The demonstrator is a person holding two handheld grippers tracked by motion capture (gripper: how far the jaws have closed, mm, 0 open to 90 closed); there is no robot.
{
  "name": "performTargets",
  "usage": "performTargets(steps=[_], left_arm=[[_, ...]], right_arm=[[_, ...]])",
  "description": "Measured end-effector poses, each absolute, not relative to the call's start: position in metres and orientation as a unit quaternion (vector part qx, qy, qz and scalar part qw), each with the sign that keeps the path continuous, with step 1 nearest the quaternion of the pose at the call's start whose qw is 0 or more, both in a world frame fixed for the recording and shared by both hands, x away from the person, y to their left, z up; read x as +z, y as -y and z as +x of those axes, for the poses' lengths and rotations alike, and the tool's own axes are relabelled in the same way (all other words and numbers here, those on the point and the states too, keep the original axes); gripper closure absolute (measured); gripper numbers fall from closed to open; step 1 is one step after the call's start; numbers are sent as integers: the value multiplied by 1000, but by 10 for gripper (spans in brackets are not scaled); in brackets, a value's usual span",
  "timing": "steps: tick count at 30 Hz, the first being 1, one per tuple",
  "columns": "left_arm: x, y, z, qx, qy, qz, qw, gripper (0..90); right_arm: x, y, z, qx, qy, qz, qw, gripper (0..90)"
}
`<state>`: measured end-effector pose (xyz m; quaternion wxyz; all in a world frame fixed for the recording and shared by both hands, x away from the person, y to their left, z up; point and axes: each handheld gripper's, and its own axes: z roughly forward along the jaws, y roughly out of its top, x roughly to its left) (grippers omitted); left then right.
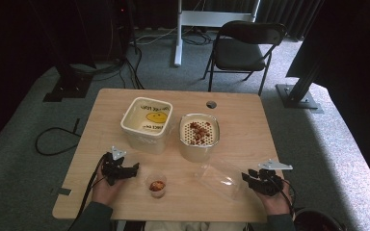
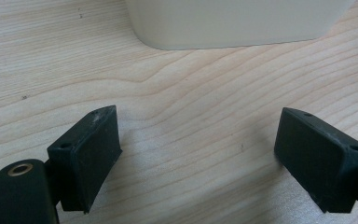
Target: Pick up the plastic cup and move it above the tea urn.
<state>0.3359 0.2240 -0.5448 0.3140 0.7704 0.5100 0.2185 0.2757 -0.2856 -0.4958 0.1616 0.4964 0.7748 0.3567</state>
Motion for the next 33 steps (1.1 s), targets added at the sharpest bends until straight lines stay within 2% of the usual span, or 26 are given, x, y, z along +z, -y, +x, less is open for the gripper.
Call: performTargets(steps=[2, 11, 16, 33], left_arm=[[-545, -224, 336, 219, -510, 770, 314, 148], [-545, -224, 336, 218, -510, 771, 314, 148], [-545, -224, 336, 218, -510, 771, 314, 148], [-545, -224, 336, 218, -510, 770, 314, 148]], right_arm=[[-498, 285, 279, 356, -776, 496, 158, 734], [-492, 294, 272, 401, -770, 482, 119, 822], [-483, 295, 269, 429, -767, 465, 102, 844], [-446, 271, 266, 478, -771, 409, 95, 862]])
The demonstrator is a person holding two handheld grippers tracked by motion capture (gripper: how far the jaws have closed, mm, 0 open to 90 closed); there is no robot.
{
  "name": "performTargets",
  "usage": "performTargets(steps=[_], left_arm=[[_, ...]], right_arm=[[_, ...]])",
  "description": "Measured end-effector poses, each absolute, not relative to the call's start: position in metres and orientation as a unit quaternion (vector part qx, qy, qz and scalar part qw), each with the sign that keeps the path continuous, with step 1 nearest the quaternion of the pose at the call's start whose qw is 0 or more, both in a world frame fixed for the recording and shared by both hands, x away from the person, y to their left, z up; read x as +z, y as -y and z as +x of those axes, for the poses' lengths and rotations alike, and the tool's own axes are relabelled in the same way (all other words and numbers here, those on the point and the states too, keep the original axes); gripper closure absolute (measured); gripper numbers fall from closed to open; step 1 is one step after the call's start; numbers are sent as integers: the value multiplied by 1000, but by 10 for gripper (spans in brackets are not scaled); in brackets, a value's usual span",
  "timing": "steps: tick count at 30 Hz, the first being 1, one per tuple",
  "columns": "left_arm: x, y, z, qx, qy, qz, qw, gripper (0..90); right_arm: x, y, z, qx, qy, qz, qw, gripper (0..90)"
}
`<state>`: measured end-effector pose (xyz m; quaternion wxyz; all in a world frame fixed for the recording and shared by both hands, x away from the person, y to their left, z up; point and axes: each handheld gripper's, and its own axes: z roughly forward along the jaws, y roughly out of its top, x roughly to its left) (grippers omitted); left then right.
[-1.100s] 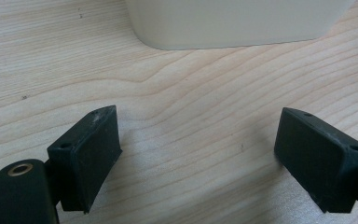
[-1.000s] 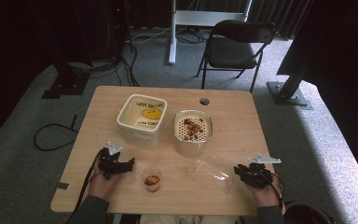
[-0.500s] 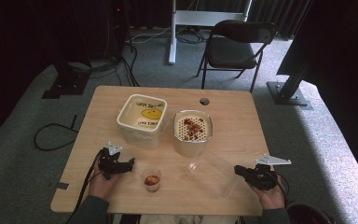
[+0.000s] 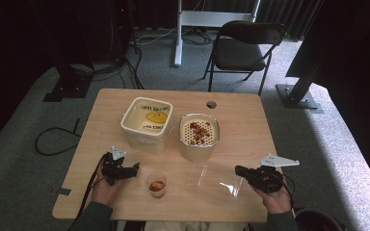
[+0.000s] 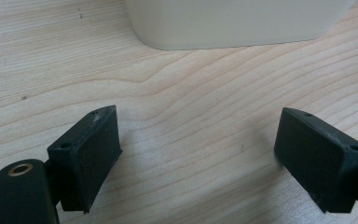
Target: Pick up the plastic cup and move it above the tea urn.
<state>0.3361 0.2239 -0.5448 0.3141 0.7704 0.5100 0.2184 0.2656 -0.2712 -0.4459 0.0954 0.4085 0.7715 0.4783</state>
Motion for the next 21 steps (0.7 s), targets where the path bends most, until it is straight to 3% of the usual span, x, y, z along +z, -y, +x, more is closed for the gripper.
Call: performTargets(steps=[21], left_arm=[[-545, -224, 336, 218, -510, 770, 314, 148]], right_arm=[[-394, 242, 296, 556, -744, 366, 59, 870]])
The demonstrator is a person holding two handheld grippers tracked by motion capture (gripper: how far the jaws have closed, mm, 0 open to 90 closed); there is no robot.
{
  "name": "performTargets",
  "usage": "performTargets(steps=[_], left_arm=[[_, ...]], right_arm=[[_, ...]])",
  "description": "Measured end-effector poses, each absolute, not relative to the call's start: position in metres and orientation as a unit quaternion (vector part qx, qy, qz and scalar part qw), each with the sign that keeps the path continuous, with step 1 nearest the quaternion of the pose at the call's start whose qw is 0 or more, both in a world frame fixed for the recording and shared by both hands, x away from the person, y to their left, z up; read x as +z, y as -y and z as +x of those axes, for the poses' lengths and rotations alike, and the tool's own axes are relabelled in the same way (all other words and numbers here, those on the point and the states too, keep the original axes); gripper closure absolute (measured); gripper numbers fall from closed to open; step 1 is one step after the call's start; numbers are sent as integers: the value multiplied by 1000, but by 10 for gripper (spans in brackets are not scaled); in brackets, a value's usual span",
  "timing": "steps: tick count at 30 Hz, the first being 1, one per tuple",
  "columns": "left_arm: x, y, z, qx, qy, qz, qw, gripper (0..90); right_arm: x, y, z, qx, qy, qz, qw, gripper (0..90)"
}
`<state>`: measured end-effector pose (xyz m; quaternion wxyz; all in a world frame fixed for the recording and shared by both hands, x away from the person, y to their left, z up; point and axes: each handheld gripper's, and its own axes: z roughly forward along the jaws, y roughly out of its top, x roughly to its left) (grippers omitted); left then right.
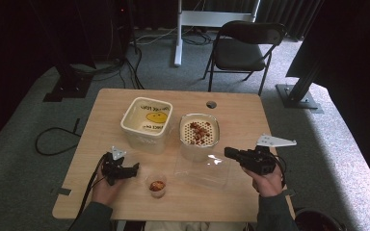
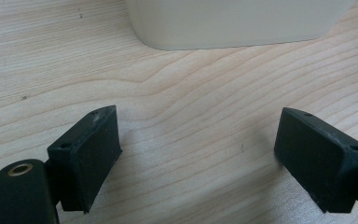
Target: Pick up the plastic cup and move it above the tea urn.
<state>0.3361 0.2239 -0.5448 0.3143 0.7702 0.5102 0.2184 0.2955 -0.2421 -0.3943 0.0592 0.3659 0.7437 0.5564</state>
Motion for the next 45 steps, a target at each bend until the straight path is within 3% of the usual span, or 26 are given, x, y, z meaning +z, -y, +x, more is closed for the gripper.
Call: performTargets(steps=[16, 31, 45], left_arm=[[-545, -224, 336, 218, -510, 770, 315, 148], [-545, -224, 336, 218, -510, 770, 314, 148], [-545, -224, 336, 218, -510, 771, 314, 148]], right_arm=[[-369, 219, 330, 612, -712, 343, 0, 879], [-335, 196, 343, 628, -709, 321, 7, 880], [-308, 163, 402, 666, -659, 349, -2, 880]])
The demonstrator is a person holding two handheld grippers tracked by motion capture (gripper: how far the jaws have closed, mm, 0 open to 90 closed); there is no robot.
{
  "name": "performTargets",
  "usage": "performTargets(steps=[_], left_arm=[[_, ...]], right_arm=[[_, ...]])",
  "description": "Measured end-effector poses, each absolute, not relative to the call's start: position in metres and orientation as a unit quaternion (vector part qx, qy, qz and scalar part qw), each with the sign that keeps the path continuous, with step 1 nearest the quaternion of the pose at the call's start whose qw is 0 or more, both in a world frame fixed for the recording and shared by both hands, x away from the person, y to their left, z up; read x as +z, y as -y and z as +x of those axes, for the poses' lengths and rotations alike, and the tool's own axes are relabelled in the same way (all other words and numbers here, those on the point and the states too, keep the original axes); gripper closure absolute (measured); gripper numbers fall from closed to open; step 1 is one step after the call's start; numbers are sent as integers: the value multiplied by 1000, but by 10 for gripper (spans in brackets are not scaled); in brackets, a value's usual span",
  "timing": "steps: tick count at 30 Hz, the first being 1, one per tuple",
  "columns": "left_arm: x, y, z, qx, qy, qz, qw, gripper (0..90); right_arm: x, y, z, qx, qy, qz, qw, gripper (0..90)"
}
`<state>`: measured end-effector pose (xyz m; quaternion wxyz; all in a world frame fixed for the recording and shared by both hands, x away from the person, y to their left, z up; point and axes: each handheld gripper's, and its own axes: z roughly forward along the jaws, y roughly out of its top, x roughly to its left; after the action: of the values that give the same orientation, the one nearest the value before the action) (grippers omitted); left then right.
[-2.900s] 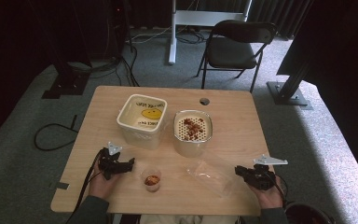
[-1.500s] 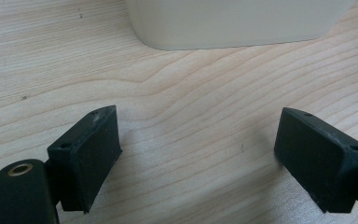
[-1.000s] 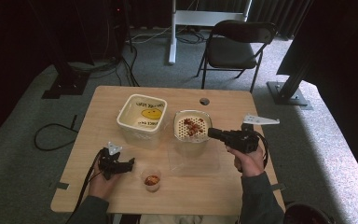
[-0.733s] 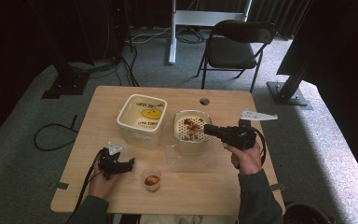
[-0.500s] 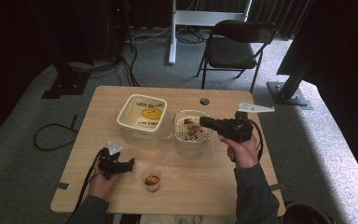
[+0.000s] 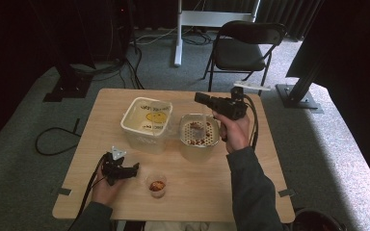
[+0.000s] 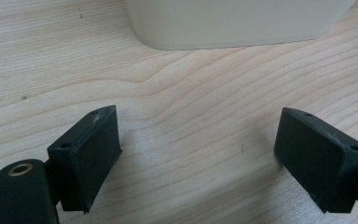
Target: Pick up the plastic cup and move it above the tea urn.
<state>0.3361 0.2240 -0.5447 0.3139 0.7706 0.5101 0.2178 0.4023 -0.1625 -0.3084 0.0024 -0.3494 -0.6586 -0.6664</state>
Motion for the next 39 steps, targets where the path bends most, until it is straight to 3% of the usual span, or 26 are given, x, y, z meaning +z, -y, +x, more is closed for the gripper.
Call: performTargets(steps=[13, 14, 18, 20, 28, 31, 39], left_arm=[[-545, -224, 336, 218, -510, 771, 314, 149], [-545, -224, 336, 218, -510, 770, 314, 149], [-545, -224, 336, 218, -511, 770, 315, 149], [-545, -224, 336, 219, -510, 770, 315, 149], [-545, -224, 336, 218, -510, 771, 314, 148], [-545, -224, 336, 218, -509, 771, 314, 148], [-545, -225, 330, 209, -486, 785, 322, 148]], right_arm=[[-347, 116, 449, -650, 640, -410, 17, 868], [-350, 114, 452, -644, 639, -420, 22, 761], [-351, 113, 453, -650, 635, -417, 33, 612], [-350, 114, 452, -650, 635, -417, 31, 588], [-344, 123, 441, -630, 663, -404, -10, 554], [-352, 130, 431, -595, 698, -396, -47, 532], [-376, 140, 403, -537, 752, -373, -88, 516]])
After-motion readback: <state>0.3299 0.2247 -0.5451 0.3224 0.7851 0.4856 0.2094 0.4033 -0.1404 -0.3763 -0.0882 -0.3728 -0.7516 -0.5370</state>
